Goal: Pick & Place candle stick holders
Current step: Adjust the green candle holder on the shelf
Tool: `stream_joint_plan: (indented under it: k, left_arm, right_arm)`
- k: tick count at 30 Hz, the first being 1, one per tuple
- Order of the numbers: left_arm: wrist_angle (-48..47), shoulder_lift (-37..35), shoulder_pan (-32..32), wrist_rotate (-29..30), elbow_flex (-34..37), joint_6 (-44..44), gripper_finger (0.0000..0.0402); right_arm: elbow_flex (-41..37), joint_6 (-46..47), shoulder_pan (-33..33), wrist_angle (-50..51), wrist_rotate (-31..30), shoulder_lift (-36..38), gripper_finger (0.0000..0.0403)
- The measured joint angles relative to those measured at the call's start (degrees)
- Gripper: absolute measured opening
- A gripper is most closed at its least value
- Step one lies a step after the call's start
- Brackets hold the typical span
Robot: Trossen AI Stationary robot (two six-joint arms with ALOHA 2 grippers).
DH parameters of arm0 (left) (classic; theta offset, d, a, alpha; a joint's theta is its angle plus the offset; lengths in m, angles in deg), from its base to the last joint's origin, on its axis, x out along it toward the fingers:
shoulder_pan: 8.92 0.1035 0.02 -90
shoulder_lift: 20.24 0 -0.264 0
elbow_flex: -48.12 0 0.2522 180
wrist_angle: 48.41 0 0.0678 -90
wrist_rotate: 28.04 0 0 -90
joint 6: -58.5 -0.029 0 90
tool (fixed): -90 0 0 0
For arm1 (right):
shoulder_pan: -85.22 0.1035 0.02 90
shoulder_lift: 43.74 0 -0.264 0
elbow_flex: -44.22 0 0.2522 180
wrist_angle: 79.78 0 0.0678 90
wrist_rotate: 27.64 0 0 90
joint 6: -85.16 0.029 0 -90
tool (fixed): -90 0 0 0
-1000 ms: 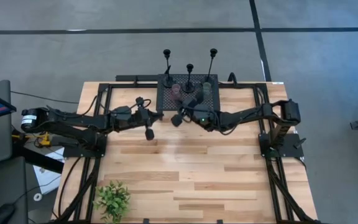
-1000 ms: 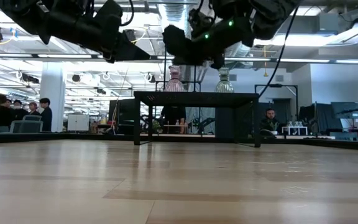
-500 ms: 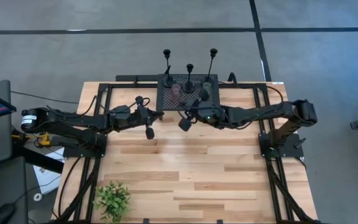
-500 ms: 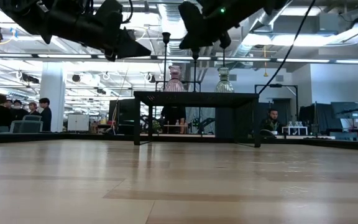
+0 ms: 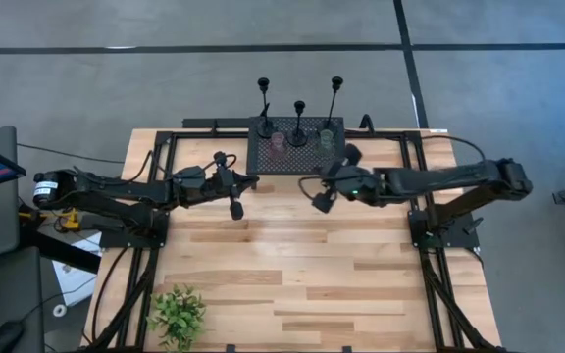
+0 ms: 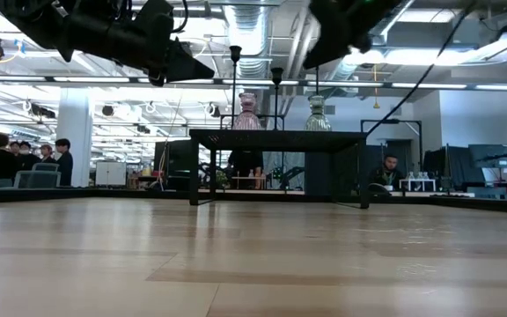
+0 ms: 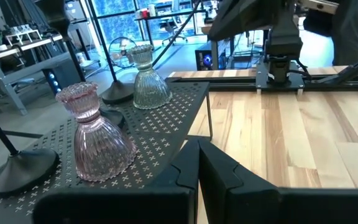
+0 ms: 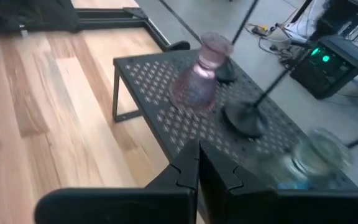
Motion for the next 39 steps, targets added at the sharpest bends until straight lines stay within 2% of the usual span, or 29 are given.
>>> stream_joint_plan:
  k: [7, 10, 14, 19, 27, 39]
  left_arm:
    - [-0.06, 0.0, 0.0, 0.0, 0.0, -0.46, 0.0005]
    - [-0.06, 0.0, 0.0, 0.0, -0.01, -0.56, 0.0005]
    - [-0.06, 0.0, 0.0, 0.0, -0.02, -0.61, 0.0005]
    - [-0.06, 0.0, 0.0, 0.0, -0.02, -0.61, 0.0005]
    - [-0.06, 0.02, 0.0, 0.0, -0.02, -0.61, 0.0005]
    - [-0.08, 0.02, 0.0, 0.0, -0.02, -0.61, 0.0005]
  right_arm:
    - [-9.0, -0.45, -1.55, -0.65, 1.98, 10.22, 0.0]
    - [-13.14, -2.52, -3.96, -4.71, 5.47, 13.67, 0.0]
    - [-17.81, -5.16, -8.6, -10.39, 13.66, 16.97, 0.0]
    - [-20.98, -5.47, -14.99, -11.09, 18.05, 18.26, 0.0]
    - [-21.67, -9.04, -23.13, -11.39, 26.79, 18.09, 0.0]
    - [-21.67, -11.32, -31.72, -13.28, 38.72, 18.09, 0.0]
